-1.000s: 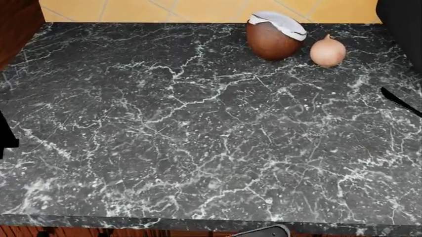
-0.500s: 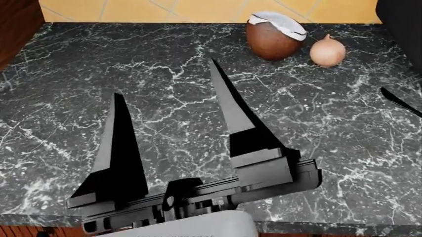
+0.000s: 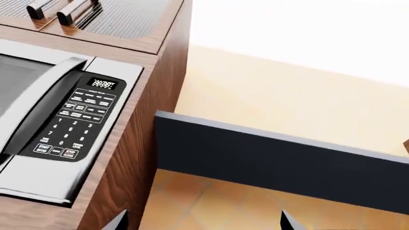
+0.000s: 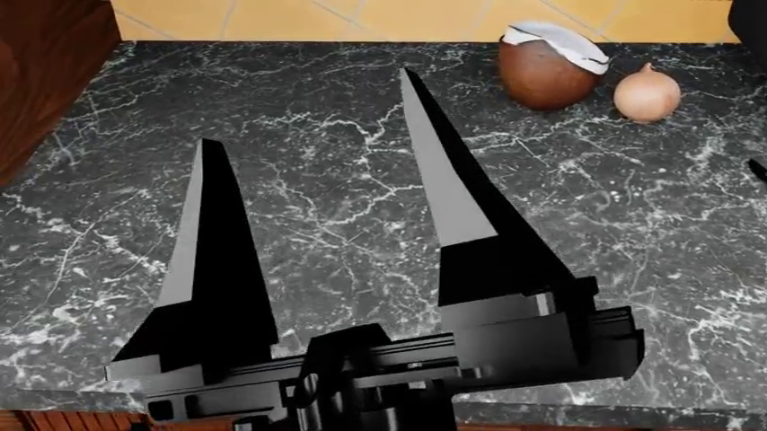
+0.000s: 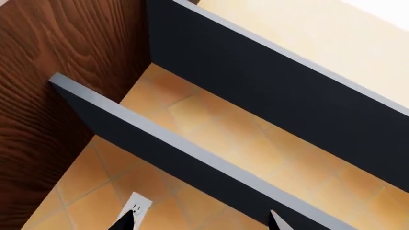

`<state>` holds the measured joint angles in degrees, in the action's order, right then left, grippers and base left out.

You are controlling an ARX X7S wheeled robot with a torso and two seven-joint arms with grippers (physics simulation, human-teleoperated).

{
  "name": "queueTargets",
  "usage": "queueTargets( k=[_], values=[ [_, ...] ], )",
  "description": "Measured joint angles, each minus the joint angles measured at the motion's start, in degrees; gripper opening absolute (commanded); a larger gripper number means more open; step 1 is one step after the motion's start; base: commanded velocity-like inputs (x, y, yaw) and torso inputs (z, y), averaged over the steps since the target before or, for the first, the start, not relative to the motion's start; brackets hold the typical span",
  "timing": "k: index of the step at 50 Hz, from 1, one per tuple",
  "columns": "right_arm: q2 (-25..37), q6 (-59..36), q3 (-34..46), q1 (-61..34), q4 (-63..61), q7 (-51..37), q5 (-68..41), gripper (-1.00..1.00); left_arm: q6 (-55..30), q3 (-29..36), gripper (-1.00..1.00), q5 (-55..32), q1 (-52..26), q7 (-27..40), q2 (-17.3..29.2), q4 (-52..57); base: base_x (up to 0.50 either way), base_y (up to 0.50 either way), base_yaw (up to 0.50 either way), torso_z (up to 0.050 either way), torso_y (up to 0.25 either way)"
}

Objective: Open the microwave door

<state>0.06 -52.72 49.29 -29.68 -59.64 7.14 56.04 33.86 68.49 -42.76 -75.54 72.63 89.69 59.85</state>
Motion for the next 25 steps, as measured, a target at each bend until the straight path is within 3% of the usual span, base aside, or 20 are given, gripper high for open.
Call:
queueTargets(
  k=[25],
  values=[
    [-0.06,0.92,-0.11,0.92,-0.32,0.76,0.13,1.00,-0.65,1.62,1.00,3.69,1.61,-0.87,0.28,0.13,0.00,0.50,0.00,0.000,0.000]
  ],
)
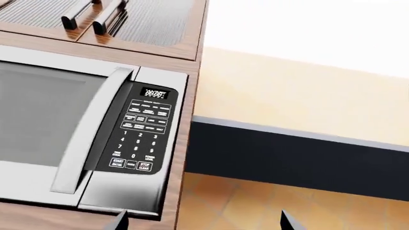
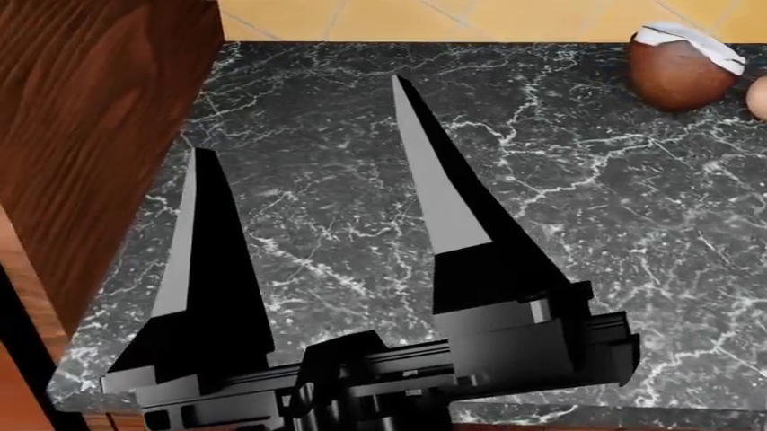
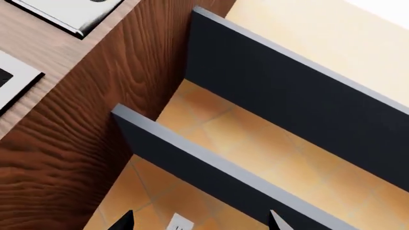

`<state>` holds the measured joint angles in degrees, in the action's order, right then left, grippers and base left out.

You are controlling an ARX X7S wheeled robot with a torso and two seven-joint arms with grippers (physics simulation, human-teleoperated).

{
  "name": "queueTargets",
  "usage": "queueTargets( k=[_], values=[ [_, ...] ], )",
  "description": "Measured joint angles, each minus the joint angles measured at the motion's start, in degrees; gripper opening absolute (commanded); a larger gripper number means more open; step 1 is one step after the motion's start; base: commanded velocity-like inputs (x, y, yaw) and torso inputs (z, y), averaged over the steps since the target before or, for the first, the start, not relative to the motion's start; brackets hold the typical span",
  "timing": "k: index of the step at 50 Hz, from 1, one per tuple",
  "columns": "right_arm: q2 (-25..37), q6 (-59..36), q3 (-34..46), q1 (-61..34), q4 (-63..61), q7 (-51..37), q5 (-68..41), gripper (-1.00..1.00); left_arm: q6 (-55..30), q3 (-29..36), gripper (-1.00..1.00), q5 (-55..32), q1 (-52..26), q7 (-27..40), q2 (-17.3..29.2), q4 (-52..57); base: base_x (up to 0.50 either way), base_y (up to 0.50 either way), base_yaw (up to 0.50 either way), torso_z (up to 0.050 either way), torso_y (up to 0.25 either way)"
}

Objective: Open the microwave door

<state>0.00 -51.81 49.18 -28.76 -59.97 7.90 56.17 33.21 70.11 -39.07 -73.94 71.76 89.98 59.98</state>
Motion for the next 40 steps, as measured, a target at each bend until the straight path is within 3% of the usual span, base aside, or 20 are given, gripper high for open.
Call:
queueTargets(
  k=[32,40],
  values=[
    [0.00,1.89,-1.33,1.55,-0.03,-0.10,-1.37,1.00,0.36,1.81,1.00,4.30,2.28,-0.52,0.02,0.01,0.00,0.50,0.00,0.000,0.000],
    [0.00,2.95,-2.62,2.32,-0.03,-0.50,-3.32,1.00,0.46,2.09,1.00,5.15,2.39,-0.52,0.02,0.01,0.21,0.09,0.00,0.000,0.000]
  ],
)
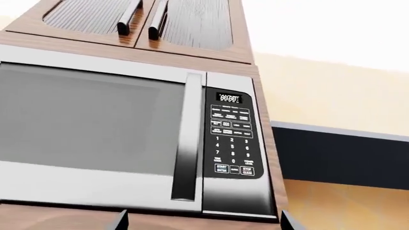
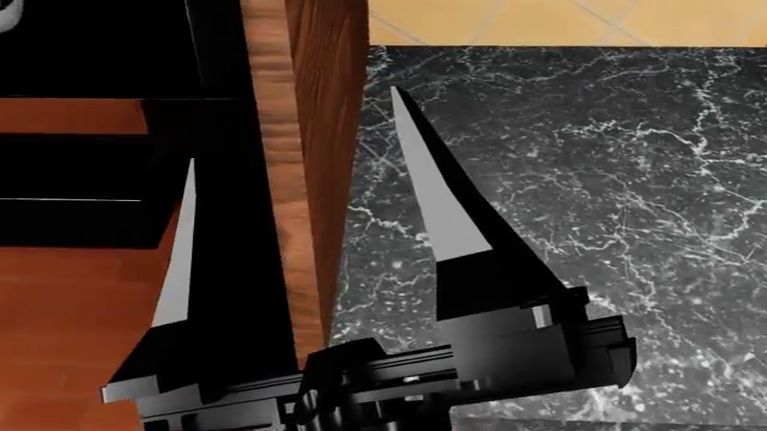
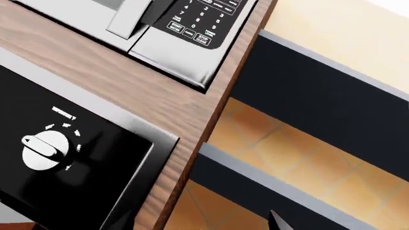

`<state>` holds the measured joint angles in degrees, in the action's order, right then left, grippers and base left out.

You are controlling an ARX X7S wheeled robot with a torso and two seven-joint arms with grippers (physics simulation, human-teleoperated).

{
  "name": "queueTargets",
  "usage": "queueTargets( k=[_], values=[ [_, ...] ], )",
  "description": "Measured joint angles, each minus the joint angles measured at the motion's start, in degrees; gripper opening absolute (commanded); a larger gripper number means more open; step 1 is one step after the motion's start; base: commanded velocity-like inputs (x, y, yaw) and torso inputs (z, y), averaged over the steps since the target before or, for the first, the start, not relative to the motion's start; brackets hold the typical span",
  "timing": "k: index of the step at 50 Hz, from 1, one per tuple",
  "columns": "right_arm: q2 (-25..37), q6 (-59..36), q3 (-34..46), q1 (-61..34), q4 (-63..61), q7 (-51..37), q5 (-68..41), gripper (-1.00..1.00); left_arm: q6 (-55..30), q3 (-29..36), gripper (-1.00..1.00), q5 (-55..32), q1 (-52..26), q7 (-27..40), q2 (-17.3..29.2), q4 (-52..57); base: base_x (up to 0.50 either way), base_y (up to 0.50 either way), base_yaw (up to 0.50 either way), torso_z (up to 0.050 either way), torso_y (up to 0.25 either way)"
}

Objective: Open the microwave door

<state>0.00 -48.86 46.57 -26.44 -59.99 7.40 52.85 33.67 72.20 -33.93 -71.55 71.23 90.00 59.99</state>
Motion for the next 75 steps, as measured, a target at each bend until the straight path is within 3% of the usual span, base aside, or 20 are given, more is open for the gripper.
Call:
queueTargets(
  k=[14,18,27,34,40,55,75],
  values=[
    [0.01,1.66,-2.64,1.11,0.05,-0.74,-3.10,1.00,-0.17,0.35,1.00,0.76,0.98,-0.18,-0.05,-0.06,0.29,0.00,0.00,0.000,0.000],
    [0.01,2.28,-3.43,1.66,0.02,-0.73,-3.77,1.00,-2.89,-2.82,1.00,-5.75,-1.77,-2.09,-0.08,-0.04,0.00,0.00,0.00,0.000,0.000],
    [1.73,9.26,-10.26,12.26,3.66,-2.92,-13.40,1.00,-25.69,-10.91,1.00,-30.59,-28.37,0.32,-13.88,-5.41,0.00,0.00,0.00,0.000,0.000],
    [4.50,19.56,-14.77,21.60,13.85,-7.08,-24.65,1.00,-38.29,-13.42,1.00,-38.33,-43.14,-0.86,-25.26,-15.93,0.00,0.00,0.00,0.000,0.000],
    [5.84,24.70,-16.52,25.54,19.62,-8.97,-30.37,1.00,-44.59,-13.92,1.00,-40.03,-49.67,-2.45,-32.24,-22.84,0.00,0.00,0.00,0.000,0.000],
    [7.49,29.76,-18.12,28.87,25.62,-11.21,-36.62,1.00,-48.02,-10.39,1.00,-35.90,-48.58,-8.92,-43.80,-40.66,0.00,0.00,0.00,0.000,0.000],
    [8.45,31.20,-18.66,29.29,27.99,-12.50,-39.78,1.00,-41.61,-9.89,1.00,-28.52,-47.17,-23.47,-56.64,-72.70,0.00,0.00,0.00,0.000,0.000]
  ],
)
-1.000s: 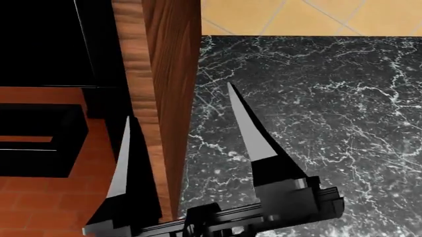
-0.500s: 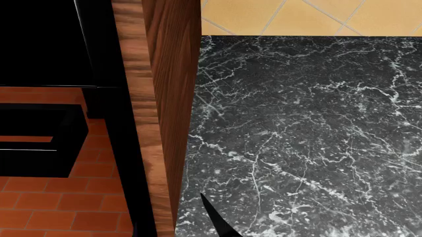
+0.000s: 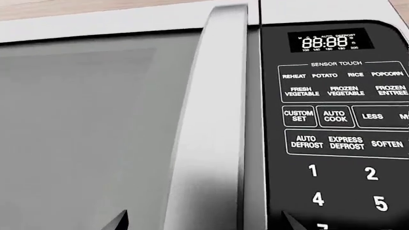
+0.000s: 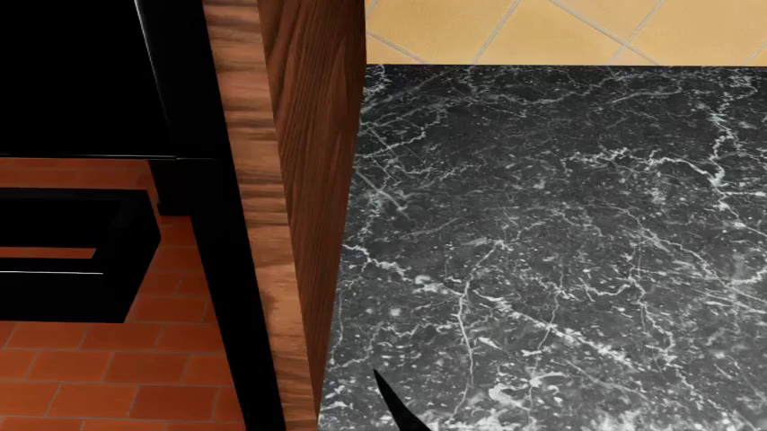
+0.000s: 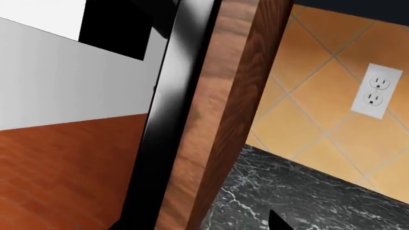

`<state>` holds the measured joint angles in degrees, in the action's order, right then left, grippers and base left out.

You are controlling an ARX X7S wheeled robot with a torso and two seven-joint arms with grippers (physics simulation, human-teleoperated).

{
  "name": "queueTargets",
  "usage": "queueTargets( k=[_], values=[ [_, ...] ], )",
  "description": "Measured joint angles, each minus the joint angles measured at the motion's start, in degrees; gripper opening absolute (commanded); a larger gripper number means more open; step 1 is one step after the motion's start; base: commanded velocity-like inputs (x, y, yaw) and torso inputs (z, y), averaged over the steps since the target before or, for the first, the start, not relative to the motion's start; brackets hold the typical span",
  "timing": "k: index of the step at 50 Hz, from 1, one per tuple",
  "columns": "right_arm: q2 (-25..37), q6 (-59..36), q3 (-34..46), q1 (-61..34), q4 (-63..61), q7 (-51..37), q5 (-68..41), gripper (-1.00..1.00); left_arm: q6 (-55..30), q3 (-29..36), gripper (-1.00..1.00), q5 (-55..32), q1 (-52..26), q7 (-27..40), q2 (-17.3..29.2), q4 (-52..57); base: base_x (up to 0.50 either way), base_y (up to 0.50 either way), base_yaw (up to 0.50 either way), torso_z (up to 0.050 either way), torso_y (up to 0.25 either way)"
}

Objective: Open the microwave door

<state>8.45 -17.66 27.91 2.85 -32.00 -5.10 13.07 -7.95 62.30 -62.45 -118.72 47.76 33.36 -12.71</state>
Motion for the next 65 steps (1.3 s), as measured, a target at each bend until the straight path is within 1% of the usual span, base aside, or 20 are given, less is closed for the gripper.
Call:
queueTargets(
  k=[8,14,15,22,40,53,65],
  values=[
    [0.27,0.12,0.06,-0.13,0.44,-0.35,-0.71,1.00,2.25,-1.56,1.00,3.36,-0.34,-3.68,-3.38,-6.43,0.00,0.00,0.00,0.000,0.000],
    [0.54,0.46,0.07,-0.25,0.86,-0.62,-1.26,1.00,3.66,-2.81,1.00,6.30,0.24,-5.49,-5.27,-8.58,0.00,0.00,0.00,0.003,0.000],
    [0.59,0.50,0.07,-0.26,0.91,-0.67,-1.34,1.00,3.76,-3.08,-1.00,6.62,0.38,-5.72,-5.53,-8.81,0.00,0.00,0.00,0.000,0.000],
    [0.82,0.54,0.13,-0.35,1.07,-1.02,-1.76,1.00,3.50,-5.51,-1.00,8.38,1.01,-7.34,-6.88,-11.42,0.00,0.00,0.00,0.001,0.000],
    [1.43,0.38,0.47,-0.66,1.05,-1.96,-2.54,1.00,3.90,-5.84,-1.00,8.68,1.44,-6.91,-6.58,-11.16,0.01,0.00,-0.01,0.001,0.000],
    [1.88,0.53,0.78,-0.99,1.47,-2.63,-3.13,1.00,3.07,-5.39,-1.00,4.61,1.11,-6.05,-2.76,-5.45,0.00,0.00,0.00,0.000,0.000],
    [2.27,0.47,1.12,-1.24,1.64,-3.22,-3.57,1.00,1.92,-6.23,-1.00,-1.87,0.37,-2.66,1.90,3.16,0.00,0.00,0.00,0.000,0.000]
  ],
)
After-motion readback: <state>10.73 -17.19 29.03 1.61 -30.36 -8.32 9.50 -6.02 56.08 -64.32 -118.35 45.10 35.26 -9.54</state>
